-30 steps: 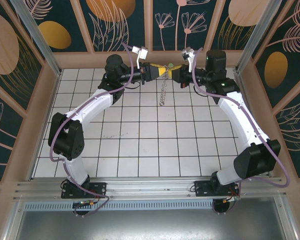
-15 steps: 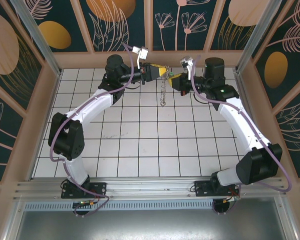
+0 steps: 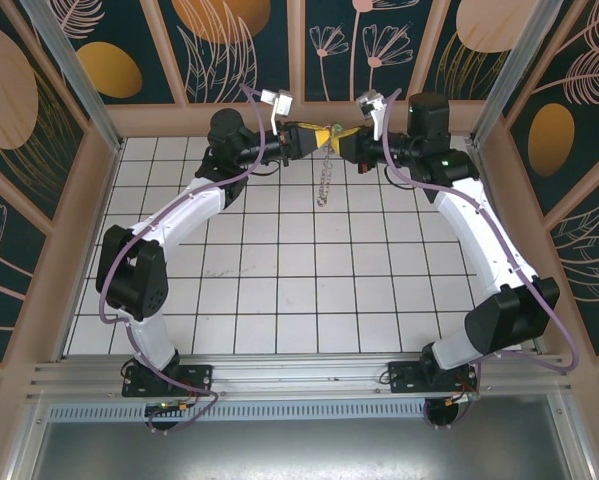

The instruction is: Put the keys on the keyring

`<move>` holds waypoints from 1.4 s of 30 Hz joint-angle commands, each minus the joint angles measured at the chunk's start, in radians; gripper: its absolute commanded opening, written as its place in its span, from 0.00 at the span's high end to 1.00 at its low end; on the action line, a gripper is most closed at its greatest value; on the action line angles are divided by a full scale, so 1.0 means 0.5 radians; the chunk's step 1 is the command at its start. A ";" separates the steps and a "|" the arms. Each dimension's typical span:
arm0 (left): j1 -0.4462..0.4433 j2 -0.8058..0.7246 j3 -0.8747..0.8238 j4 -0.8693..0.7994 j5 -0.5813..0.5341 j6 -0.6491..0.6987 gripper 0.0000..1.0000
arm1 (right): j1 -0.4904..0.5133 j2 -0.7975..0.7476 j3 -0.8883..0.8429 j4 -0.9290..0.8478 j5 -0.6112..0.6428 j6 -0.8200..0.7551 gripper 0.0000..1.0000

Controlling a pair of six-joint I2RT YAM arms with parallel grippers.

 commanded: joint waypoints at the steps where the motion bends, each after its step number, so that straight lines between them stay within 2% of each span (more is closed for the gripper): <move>1: -0.007 -0.038 0.013 0.036 0.080 -0.012 1.00 | -0.003 0.001 0.095 0.038 0.048 -0.063 1.00; 15: -0.007 -0.035 0.023 0.024 0.068 -0.002 1.00 | -0.009 -0.071 0.040 -0.253 0.349 -0.240 1.00; 42: -0.007 -0.026 0.023 0.043 0.068 -0.020 1.00 | 0.058 0.041 0.249 -0.322 0.283 -0.281 1.00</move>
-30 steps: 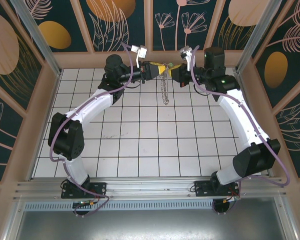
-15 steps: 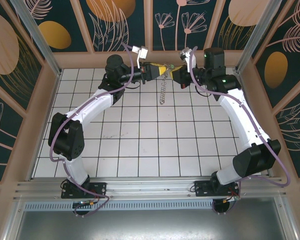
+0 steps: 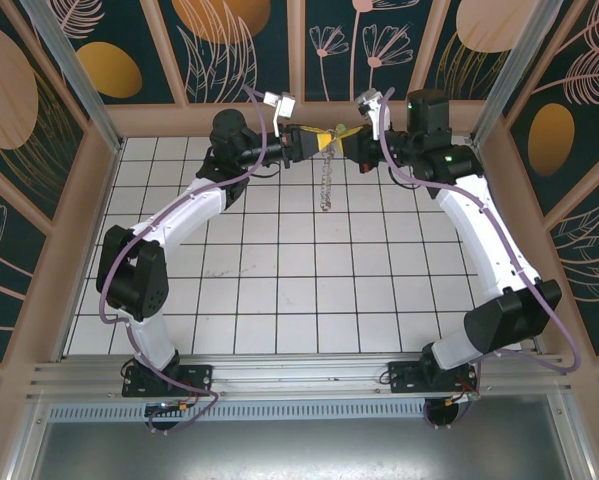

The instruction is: Put the keys on the keyring

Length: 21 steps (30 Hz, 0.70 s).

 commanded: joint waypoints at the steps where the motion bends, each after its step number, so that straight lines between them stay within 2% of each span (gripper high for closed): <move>1: -0.002 -0.026 0.025 0.094 0.045 -0.022 1.00 | 0.021 0.027 0.091 -0.017 0.020 -0.042 1.00; 21: -0.002 -0.039 -0.008 0.080 0.047 -0.003 1.00 | 0.029 0.099 0.317 -0.170 0.131 -0.089 1.00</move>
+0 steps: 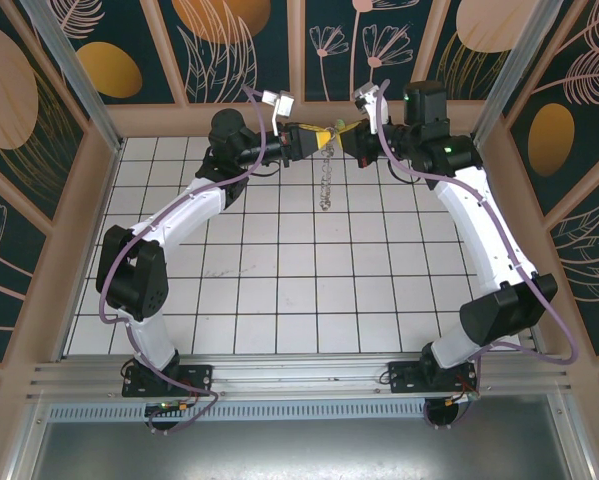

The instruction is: Put the keys on the keyring

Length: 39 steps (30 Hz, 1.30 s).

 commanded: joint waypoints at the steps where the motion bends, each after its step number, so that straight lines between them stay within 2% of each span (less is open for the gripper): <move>1: -0.004 -0.039 -0.005 0.037 0.048 0.005 1.00 | 0.012 0.004 0.097 0.015 0.064 -0.043 1.00; 5: -0.005 -0.047 -0.005 -0.033 -0.004 0.055 1.00 | 0.010 0.015 0.113 -0.024 0.125 -0.062 1.00; 8: -0.002 -0.049 -0.006 -0.062 -0.034 0.077 0.89 | 0.012 0.026 0.135 -0.043 0.143 -0.067 1.00; 11: 0.001 -0.062 -0.013 -0.099 -0.082 0.105 0.72 | 0.010 0.041 0.151 -0.065 0.167 -0.083 1.00; 14: 0.015 -0.101 -0.054 -0.127 -0.157 0.133 0.60 | 0.007 0.062 0.156 -0.082 0.181 -0.089 1.00; 19: 0.063 -0.187 -0.161 -0.115 -0.272 0.139 0.49 | 0.004 0.105 0.152 -0.087 0.189 -0.087 1.00; 24: 0.122 -0.311 -0.283 -0.112 -0.388 0.138 0.47 | 0.002 0.175 0.147 -0.072 0.214 -0.081 1.00; 31: 0.212 -0.452 -0.447 -0.198 -0.686 0.142 0.45 | 0.001 0.340 0.146 0.001 0.217 -0.087 1.00; 39: 0.262 -0.534 -0.512 -0.294 -0.761 0.186 0.44 | -0.034 0.702 0.374 0.015 0.167 -0.103 1.00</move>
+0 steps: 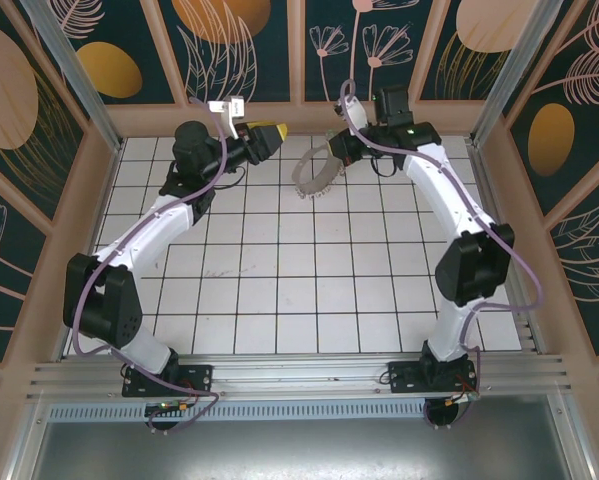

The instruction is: Put the keys on the keyring

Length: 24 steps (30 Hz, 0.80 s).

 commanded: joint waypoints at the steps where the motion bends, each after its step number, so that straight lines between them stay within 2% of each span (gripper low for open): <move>1: 0.012 -0.087 -0.016 -0.064 -0.066 0.078 0.44 | -0.034 0.123 0.177 0.079 -0.053 -0.028 1.00; 5: 0.016 -0.113 -0.015 -0.113 -0.093 0.110 0.43 | -0.040 0.286 0.264 0.111 -0.107 0.027 1.00; 8: 0.016 -0.123 -0.022 -0.119 -0.094 0.113 0.43 | -0.040 0.320 0.175 0.186 -0.160 0.086 1.00; 18: 0.017 -0.132 -0.098 -0.049 -0.058 0.031 0.43 | 0.062 0.075 -0.841 0.812 -0.224 0.480 1.00; 24: 0.016 -0.163 -0.143 -0.039 -0.047 0.013 0.43 | 0.190 -0.010 -1.183 1.034 -0.187 0.704 1.00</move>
